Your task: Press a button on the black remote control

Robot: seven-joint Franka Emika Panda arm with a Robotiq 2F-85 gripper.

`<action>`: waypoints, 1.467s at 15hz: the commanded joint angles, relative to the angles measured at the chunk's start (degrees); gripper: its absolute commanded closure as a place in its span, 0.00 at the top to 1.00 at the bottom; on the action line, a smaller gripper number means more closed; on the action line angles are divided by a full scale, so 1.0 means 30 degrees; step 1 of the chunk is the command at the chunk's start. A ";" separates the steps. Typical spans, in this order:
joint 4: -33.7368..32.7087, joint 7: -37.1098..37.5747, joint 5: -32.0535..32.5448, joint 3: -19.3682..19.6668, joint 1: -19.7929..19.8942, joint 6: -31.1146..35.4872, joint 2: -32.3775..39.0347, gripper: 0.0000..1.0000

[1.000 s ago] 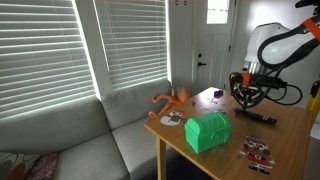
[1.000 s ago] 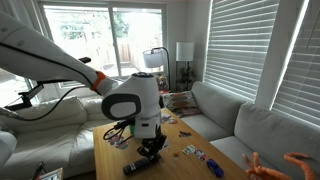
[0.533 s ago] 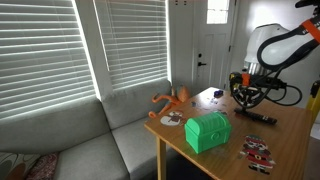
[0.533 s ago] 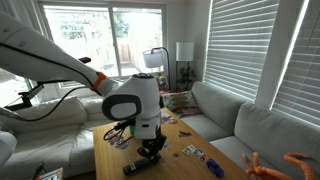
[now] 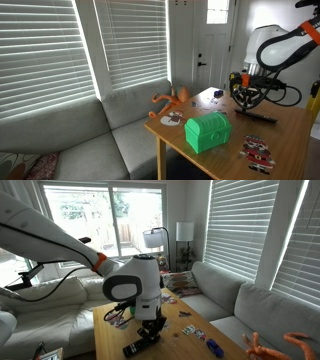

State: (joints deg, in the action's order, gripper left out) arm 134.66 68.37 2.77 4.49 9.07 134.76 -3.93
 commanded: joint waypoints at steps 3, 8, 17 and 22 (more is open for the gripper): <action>-0.0297 0.0604 0.0417 0.0126 -0.0087 0.0145 0.0291 0.00; -0.0273 0.0580 0.0425 0.0138 -0.0078 0.0126 0.0276 0.00; -0.0230 0.0711 0.0503 0.0087 -0.0111 0.0055 0.0108 0.00; -0.0175 0.0924 0.0742 0.0042 -0.0137 0.0046 -0.0102 0.00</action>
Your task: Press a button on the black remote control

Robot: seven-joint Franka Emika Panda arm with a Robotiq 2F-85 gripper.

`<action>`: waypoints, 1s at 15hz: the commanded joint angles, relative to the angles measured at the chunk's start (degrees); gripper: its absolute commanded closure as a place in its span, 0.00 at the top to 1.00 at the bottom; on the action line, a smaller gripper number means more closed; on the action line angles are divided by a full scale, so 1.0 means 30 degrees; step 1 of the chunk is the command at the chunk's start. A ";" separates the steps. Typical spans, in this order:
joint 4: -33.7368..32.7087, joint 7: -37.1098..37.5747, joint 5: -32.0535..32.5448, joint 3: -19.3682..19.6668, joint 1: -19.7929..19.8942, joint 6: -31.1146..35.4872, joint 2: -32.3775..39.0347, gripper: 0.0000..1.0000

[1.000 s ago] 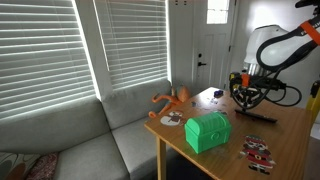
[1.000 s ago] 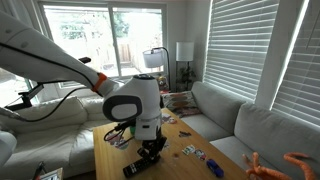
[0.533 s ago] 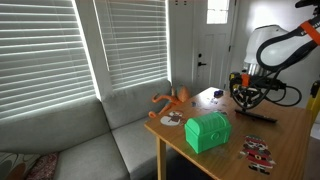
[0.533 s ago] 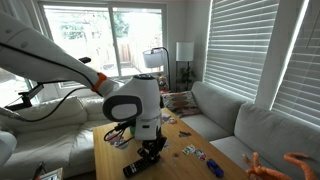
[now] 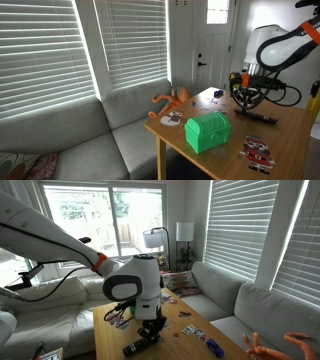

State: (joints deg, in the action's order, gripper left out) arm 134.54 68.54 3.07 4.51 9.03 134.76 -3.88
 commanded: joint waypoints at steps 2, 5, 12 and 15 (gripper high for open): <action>-0.0143 0.1055 0.0794 0.0023 -0.0141 0.0033 -0.0203 0.00; -0.0146 0.1208 0.0898 0.0003 -0.0194 -0.0048 -0.0415 0.26; 0.0008 -0.0502 0.0880 -0.0103 -0.0297 -0.0875 -0.1780 0.68; -0.0028 -0.2241 0.0912 -0.0273 -0.0404 -0.1973 -0.2663 0.88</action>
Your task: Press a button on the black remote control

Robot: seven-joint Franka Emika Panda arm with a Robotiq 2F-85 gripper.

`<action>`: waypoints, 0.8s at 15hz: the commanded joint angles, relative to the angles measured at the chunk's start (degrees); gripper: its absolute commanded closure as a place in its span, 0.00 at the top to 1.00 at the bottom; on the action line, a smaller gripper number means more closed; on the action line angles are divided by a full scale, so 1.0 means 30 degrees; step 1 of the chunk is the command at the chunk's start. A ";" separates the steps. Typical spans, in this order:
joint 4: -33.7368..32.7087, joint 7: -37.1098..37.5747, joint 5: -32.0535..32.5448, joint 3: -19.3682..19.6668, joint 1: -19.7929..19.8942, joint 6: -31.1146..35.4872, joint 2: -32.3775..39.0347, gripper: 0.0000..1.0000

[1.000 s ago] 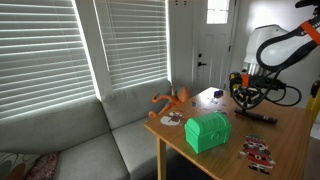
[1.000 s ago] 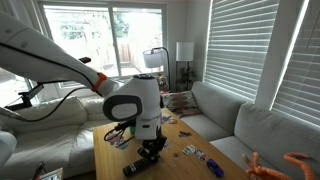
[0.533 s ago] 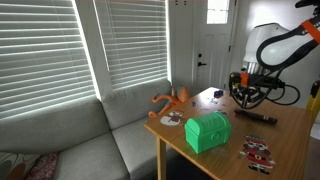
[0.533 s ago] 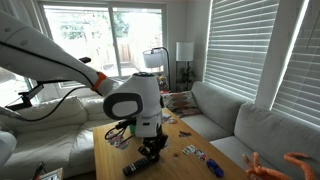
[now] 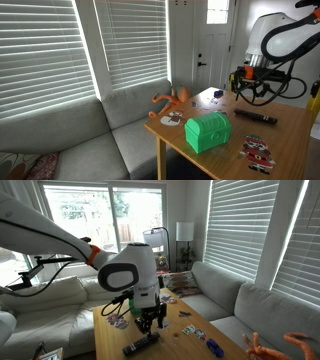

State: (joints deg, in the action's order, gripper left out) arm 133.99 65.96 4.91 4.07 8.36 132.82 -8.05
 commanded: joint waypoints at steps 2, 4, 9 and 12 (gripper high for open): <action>0.0047 -0.2782 0.0469 -0.0315 -0.0281 -0.2684 -0.2012 0.98; -0.0115 -0.4097 0.1201 -0.0611 -0.0266 -0.4056 -0.2637 1.00; -0.0537 -0.8060 0.2572 -0.1112 -0.0375 -0.6369 -0.3762 1.00; -0.0673 -1.0938 0.2757 -0.1231 -0.0508 -0.6844 -0.4234 1.00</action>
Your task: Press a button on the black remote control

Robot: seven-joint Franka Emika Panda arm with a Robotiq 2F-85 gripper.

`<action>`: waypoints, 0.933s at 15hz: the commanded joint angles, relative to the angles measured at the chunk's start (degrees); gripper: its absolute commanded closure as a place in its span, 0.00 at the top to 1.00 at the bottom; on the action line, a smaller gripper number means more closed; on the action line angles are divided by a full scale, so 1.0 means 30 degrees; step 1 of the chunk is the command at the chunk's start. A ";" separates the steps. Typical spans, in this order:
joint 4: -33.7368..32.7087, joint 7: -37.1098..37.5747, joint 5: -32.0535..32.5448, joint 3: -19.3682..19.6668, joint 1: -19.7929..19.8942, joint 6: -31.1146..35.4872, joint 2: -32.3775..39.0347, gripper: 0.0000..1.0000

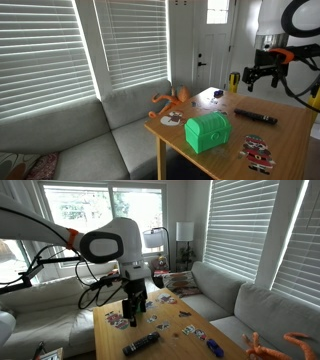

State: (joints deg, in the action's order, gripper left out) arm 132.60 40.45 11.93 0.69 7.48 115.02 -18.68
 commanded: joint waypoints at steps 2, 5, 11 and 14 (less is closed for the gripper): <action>-0.0257 -0.4443 0.0428 -0.0106 -0.0281 -0.1017 -0.0967 1.00; -0.0319 -0.7024 0.0406 -0.0103 -0.0319 -0.0901 -0.1343 1.00; -0.0345 -0.8475 0.0128 -0.0133 -0.0181 -0.0477 -0.1269 1.00; -0.0331 -0.8543 0.0129 -0.0127 -0.0184 -0.0474 -0.1242 1.00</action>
State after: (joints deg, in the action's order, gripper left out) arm 131.74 14.84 12.31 0.21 7.03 113.77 -22.43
